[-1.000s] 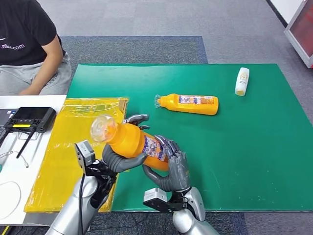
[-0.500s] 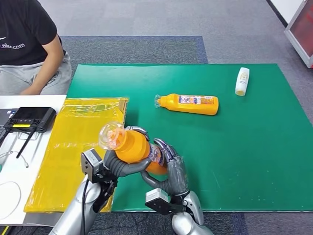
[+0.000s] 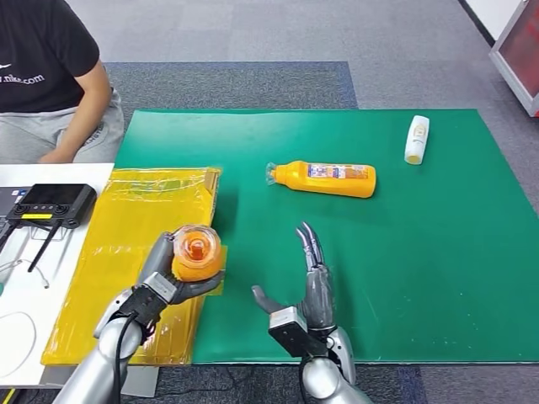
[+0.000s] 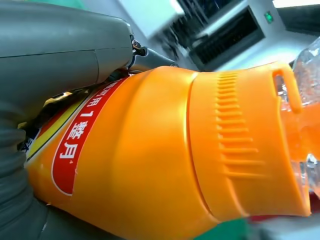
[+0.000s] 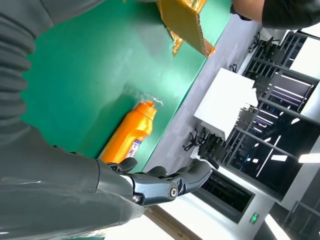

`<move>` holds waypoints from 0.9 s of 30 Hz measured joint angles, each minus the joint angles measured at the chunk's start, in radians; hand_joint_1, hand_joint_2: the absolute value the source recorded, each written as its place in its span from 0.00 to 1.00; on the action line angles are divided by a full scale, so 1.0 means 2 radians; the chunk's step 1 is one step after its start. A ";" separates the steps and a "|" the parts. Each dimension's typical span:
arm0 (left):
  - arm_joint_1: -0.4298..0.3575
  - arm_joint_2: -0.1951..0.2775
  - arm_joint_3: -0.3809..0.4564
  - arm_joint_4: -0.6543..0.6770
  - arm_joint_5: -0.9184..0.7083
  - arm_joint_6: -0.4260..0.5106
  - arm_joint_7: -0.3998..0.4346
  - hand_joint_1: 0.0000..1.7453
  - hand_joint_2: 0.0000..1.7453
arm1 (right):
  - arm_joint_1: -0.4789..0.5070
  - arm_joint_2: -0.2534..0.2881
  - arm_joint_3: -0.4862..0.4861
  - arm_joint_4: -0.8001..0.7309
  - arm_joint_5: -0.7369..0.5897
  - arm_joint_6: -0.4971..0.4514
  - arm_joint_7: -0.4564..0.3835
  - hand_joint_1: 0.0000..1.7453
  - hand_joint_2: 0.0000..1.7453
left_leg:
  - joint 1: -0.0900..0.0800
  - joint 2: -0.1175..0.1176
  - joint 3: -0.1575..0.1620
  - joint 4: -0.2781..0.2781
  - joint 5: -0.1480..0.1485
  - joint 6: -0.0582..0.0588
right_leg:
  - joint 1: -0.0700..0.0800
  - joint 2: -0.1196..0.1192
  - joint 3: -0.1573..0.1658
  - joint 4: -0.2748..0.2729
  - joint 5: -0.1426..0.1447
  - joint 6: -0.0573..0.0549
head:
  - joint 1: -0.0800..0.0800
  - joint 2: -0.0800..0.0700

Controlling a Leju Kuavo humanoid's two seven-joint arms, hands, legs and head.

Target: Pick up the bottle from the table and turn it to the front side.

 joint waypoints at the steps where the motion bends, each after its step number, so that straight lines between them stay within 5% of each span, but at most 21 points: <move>1: 0.000 0.007 0.001 0.000 -0.018 0.005 0.005 1.00 1.00 | 0.000 0.000 -0.001 0.000 0.001 0.000 0.000 0.00 1.00 | 0.000 0.000 0.000 0.000 0.000 0.000 | 0.000 0.000 0.000 0.000 0.000 0.000 | 0.000 0.000; 12: -0.017 0.072 -0.009 0.026 -0.178 0.017 0.055 1.00 1.00 | 0.005 0.000 -0.007 0.000 0.001 0.011 0.000 0.00 1.00 | 0.000 0.000 0.000 0.000 0.000 0.000 | 0.000 0.000 0.000 0.000 0.000 0.000 | 0.000 0.000; 19: -0.032 0.078 -0.024 0.060 -0.195 0.038 0.061 0.97 1.00 | 0.007 0.000 -0.010 0.001 0.000 0.016 0.000 0.00 1.00 | 0.000 0.000 0.001 0.000 0.000 0.000 | 0.000 0.000 0.000 0.000 0.000 -0.001 | 0.000 0.000; 20: -0.034 0.076 -0.025 0.065 -0.198 0.044 0.061 0.83 1.00 | 0.007 0.000 -0.010 0.002 -0.001 0.016 0.000 0.00 1.00 | 0.000 0.000 0.001 0.000 0.000 -0.001 | 0.000 0.000 0.000 0.000 0.000 -0.001 | 0.000 0.000; 23: -0.038 0.069 -0.029 0.078 -0.200 0.055 0.061 0.12 1.00 | 0.007 0.000 -0.010 0.003 -0.003 0.017 -0.001 0.00 1.00 | 0.000 0.000 0.001 0.000 0.001 -0.001 | 0.000 0.000 0.000 0.000 0.001 -0.001 | 0.000 0.000; 24: -0.039 0.066 -0.030 0.083 -0.200 0.057 0.061 0.00 1.00 | 0.007 0.000 -0.010 0.004 -0.004 0.017 -0.002 0.00 1.00 | 0.000 0.000 0.001 0.000 0.001 -0.001 | 0.000 0.000 0.000 0.000 0.001 -0.001 | 0.000 0.000; 27: -0.041 0.056 -0.033 0.095 -0.201 0.064 0.062 0.00 1.00 | 0.008 0.000 -0.010 0.004 -0.006 0.017 -0.003 0.00 1.00 | 0.000 0.000 0.001 0.000 0.001 -0.001 | 0.000 0.000 0.000 0.000 0.001 -0.001 | 0.000 0.000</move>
